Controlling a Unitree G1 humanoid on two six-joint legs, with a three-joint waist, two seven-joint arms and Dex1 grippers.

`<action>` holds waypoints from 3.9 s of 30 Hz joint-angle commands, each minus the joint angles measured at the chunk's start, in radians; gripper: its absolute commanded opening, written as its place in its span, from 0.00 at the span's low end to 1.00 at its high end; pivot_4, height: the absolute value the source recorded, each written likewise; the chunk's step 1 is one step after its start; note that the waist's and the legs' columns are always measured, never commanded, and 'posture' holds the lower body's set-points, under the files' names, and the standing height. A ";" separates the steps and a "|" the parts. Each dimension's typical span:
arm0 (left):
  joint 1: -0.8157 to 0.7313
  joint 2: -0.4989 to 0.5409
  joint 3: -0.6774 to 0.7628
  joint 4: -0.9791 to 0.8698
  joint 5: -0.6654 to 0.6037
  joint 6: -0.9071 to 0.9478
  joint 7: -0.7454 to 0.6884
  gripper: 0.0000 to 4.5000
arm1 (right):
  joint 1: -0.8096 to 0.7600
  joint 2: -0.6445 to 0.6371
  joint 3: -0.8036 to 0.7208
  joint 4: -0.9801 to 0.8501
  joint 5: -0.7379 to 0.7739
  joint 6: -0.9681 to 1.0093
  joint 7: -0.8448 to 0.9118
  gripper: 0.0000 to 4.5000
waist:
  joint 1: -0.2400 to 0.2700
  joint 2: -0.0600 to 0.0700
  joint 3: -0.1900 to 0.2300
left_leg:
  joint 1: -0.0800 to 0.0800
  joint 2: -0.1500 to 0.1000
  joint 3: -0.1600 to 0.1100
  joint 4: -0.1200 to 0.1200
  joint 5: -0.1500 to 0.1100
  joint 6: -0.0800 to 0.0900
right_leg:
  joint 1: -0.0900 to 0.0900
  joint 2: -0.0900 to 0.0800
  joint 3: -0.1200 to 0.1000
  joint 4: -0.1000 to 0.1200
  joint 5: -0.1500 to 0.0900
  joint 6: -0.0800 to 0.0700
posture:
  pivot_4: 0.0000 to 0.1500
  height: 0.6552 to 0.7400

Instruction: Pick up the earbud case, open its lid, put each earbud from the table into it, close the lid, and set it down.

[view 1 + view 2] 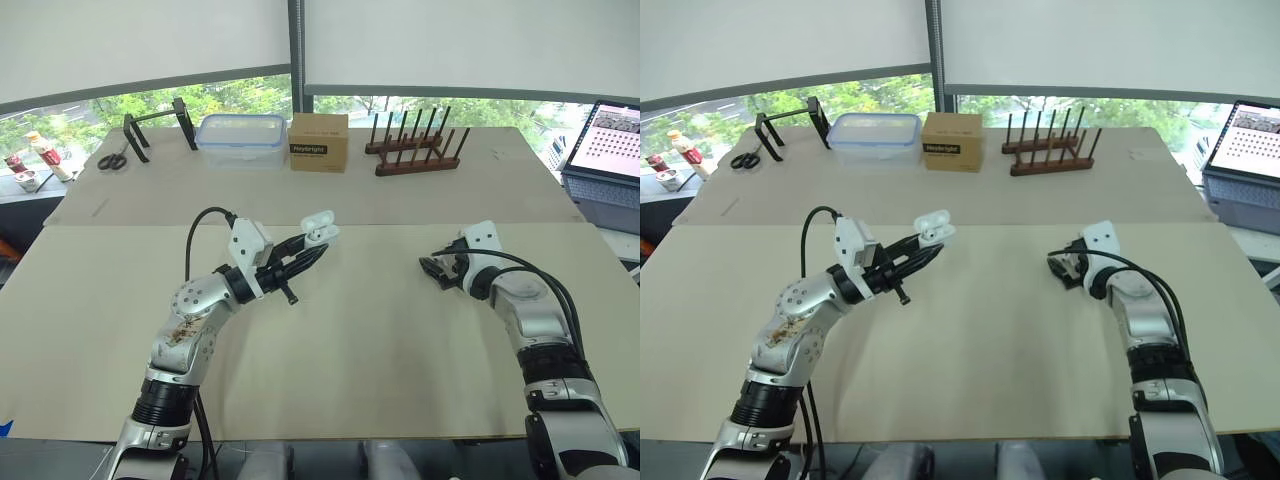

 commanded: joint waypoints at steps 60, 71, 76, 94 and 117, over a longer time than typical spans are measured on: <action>0.105 -0.025 -0.044 -0.147 -0.024 0.070 0.035 0.12 | 0.701 -0.804 -0.033 -0.766 -0.078 -0.326 0.872 0.61 | 0.020 0.001 0.001 | 0.015 0.001 -0.002 0.000 -0.002 0.002 | 0.018 0.001 -0.001 -0.006 -0.001 0.001 | 1.00 1.00; 0.116 -0.027 -0.051 -0.136 -0.017 0.058 0.024 0.12 | 0.662 -0.805 0.093 -0.953 -0.212 -0.045 0.805 0.61 | 0.023 0.001 0.001 | 0.015 0.001 -0.001 0.000 -0.002 0.002 | 0.019 0.000 -0.001 -0.007 -0.001 0.001 | 1.00 1.00; 0.128 -0.022 -0.048 -0.138 -0.015 0.055 0.021 0.12 | 0.628 -0.797 0.127 -0.953 -0.224 -0.012 0.807 0.61 | 0.022 0.001 0.001 | 0.015 0.001 -0.001 0.000 -0.002 0.002 | 0.018 0.000 -0.001 -0.007 -0.001 0.001 | 1.00 1.00; 0.120 -0.015 -0.045 -0.140 -0.020 0.060 0.023 0.12 | 0.604 -0.775 0.145 -0.966 -0.235 -0.001 0.797 0.07 | 0.016 0.001 0.001 | 0.015 0.001 -0.001 0.000 -0.002 0.002 | 0.019 0.001 -0.001 -0.007 -0.001 0.001 | 1.00 1.00; -0.028 -0.045 -0.021 -0.043 -0.048 0.055 -0.012 0.12 | 0.039 0.014 0.037 -0.983 0.148 0.097 0.289 0.07 | 0.013 -0.001 0.002 | 0.012 0.000 -0.006 -0.002 -0.001 0.002 | 0.014 -0.001 -0.002 -0.006 0.000 0.001 | 1.00 1.00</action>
